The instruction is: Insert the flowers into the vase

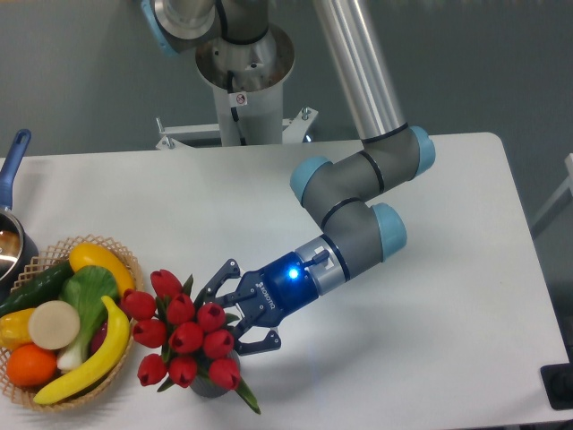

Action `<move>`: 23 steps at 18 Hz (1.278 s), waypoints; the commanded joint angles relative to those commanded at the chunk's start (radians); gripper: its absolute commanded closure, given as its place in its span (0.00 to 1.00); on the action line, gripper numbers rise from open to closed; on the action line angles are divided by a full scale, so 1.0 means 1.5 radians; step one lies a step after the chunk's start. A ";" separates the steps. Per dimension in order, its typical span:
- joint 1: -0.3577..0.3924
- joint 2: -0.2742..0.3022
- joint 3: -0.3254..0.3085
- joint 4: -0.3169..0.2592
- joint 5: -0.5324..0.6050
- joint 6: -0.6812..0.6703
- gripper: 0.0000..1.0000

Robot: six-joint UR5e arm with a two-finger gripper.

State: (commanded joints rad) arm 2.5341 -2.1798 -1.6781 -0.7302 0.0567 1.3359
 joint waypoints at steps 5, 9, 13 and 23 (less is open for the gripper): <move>0.017 0.025 -0.049 0.000 0.005 0.050 0.01; 0.041 0.068 -0.074 0.000 0.059 0.051 0.00; 0.057 0.102 -0.086 -0.002 0.066 0.047 0.00; 0.181 0.182 -0.039 -0.001 0.303 0.054 0.00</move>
State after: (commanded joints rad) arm 2.8055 -1.9069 -1.7367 -0.7317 0.5117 1.4174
